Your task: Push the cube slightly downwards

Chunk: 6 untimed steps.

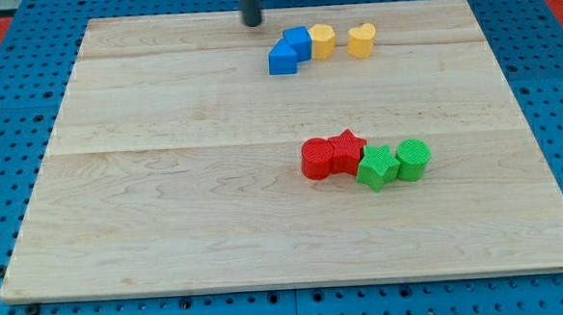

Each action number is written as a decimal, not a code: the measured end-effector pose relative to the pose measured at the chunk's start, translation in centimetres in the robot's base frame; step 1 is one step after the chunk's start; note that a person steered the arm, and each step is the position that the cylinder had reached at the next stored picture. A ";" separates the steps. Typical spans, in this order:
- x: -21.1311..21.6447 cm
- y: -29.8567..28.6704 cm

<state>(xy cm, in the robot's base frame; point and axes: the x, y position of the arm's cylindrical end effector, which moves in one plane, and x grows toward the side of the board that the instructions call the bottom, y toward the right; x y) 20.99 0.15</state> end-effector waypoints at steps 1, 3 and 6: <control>0.8 4.8; 5.1 3.1; 9.9 8.7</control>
